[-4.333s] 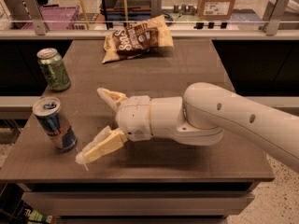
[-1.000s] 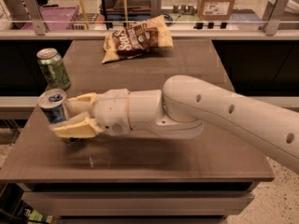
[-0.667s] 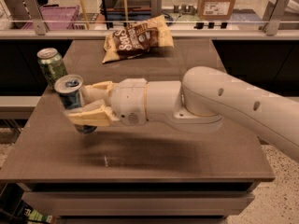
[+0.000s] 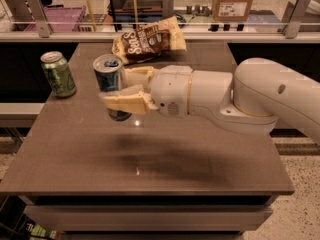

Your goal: Move redbull can near brown chip bag

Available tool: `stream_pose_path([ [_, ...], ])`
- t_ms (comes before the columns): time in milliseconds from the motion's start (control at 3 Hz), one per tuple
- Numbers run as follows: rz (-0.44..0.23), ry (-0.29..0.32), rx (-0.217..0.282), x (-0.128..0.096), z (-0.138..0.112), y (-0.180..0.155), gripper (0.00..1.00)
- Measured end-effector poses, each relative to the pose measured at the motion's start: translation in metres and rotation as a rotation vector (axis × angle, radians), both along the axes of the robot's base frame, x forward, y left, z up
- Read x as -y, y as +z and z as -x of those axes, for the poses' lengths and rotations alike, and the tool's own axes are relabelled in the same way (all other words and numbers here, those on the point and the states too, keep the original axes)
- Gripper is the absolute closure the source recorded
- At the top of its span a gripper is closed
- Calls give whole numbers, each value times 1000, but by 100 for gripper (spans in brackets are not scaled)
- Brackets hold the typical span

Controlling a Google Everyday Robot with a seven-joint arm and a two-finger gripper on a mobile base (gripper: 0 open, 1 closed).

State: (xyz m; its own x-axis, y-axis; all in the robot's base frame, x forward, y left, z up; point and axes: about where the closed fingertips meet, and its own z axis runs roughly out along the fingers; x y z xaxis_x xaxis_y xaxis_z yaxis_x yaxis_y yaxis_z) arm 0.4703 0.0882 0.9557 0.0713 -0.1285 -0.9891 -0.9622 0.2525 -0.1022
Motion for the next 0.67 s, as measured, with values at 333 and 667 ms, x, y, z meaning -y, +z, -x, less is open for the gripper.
stream_pose_path([
  [333, -12, -90, 27, 33, -22, 18, 100],
  [667, 13, -131, 47, 61, -49, 43, 100],
])
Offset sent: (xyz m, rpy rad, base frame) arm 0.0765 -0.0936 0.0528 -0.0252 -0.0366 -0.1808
